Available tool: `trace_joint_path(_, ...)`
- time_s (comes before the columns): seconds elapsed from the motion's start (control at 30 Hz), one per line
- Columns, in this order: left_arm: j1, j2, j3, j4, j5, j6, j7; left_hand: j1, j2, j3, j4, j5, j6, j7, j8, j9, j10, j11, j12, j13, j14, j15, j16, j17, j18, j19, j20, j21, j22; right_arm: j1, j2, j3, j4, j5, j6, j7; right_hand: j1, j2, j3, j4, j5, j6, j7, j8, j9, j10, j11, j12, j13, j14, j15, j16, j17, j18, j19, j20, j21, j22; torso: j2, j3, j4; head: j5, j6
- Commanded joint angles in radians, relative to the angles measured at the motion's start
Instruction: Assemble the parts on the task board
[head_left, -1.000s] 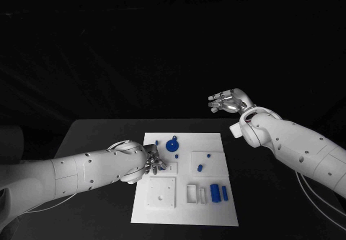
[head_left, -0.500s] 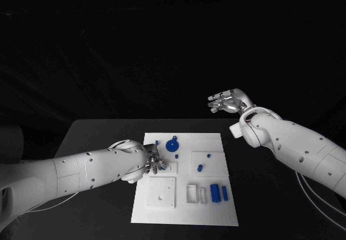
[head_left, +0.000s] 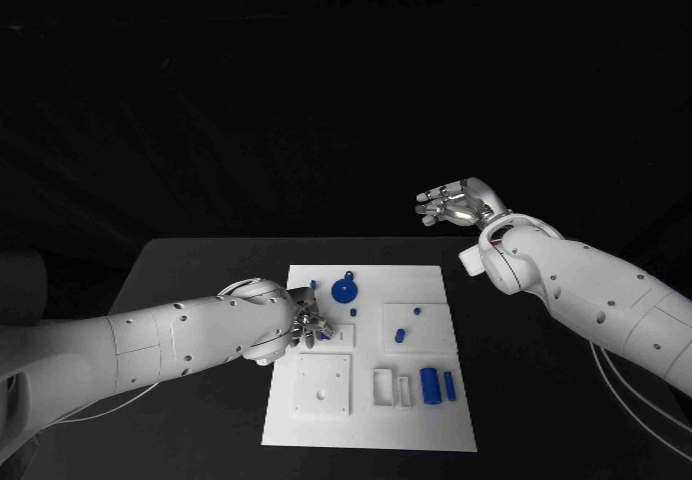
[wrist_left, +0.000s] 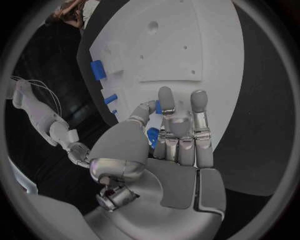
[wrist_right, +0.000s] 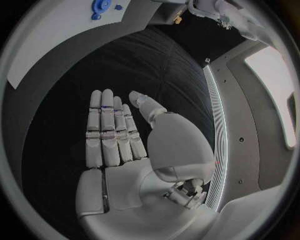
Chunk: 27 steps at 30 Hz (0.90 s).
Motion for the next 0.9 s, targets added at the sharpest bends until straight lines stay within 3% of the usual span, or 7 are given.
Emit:
trace_joint_path(0.03, -0.006, 0.005, -0.004, -0.001, 0.005, 0.027, -0.009, 0.003, 0.005, 0.088, -0.094, -0.002, 0.086, -0.076, 0.004, 0.009, 0.048, -0.002, 0.007, -0.002, 0.003, -0.006, 0.008, 0.003, -0.018, 0.009, 0.0, -0.012, 0.01, 0.0, 0.0, 0.001, -0.005, 0.004, 0.012, -0.01, -0.008, 0.001, -0.006, -0.001, 0.003, -0.01, 0.0, 0.0, 0.0, -0.009, 0.0, -0.003, -0.001, -0.007, 0.002, 0.001, 0.002, -0.004, 0.004, 0.006, -0.005, -0.006, 0.0, -0.0002, -0.0008, 0.001, 0.0)
trace_joint_path(0.43, -0.006, 0.002, -0.003, -0.003, 0.013, 0.025, -0.006, 0.007, 0.008, 0.094, -0.097, 0.002, 0.088, -0.076, 0.004, 0.012, 0.048, -0.002, 0.01, -0.003, 0.004, -0.005, 0.013, 0.006, -0.017, 0.011, 0.001, -0.015, 0.013, 0.0, 0.0, 0.001, -0.011, 0.005, 0.018, -0.013, -0.01, 0.0, -0.015, 0.002, 0.002, -0.011, 0.0, 0.0, 0.0, -0.012, 0.001, -0.003, -0.001, -0.009, 0.003, 0.001, 0.003, -0.004, 0.01, 0.006, -0.003, -0.05, 0.0, -0.0002, -0.0008, -0.001, 0.002)
trace_joint_path(0.63, -0.003, -0.006, 0.001, 0.001, 0.029, 0.068, -0.003, 0.008, 0.008, 0.101, -0.098, 0.012, 0.087, -0.075, 0.004, 0.012, 0.048, -0.002, 0.008, -0.005, 0.002, -0.006, 0.011, 0.002, -0.017, 0.01, 0.001, -0.018, 0.014, 0.0, 0.001, 0.001, -0.014, 0.006, 0.015, -0.011, -0.009, 0.0, -0.015, 0.001, 0.002, -0.011, 0.0, 0.0, 0.0, -0.012, 0.001, -0.003, -0.001, -0.009, 0.003, 0.001, 0.003, -0.004, 0.011, 0.006, -0.001, -0.056, 0.0, -0.0001, -0.0004, -0.003, 0.001)
trace_joint_path(0.9, 0.013, -0.01, 0.007, 0.003, 0.049, 0.127, -0.001, 0.004, 0.007, 0.113, -0.098, 0.016, 0.088, -0.075, 0.004, 0.015, 0.048, -0.002, 0.009, -0.007, 0.002, -0.005, 0.013, 0.002, -0.018, 0.01, 0.001, -0.021, 0.016, -0.002, 0.004, 0.001, -0.019, 0.01, 0.01, -0.007, -0.009, 0.002, -0.014, 0.0, 0.005, -0.01, 0.0, 0.0, 0.0, -0.013, 0.002, -0.004, -0.001, -0.009, 0.003, 0.001, 0.002, -0.004, 0.011, 0.006, 0.002, -0.061, 0.0, 0.0006, -0.0009, 0.003, 0.0)
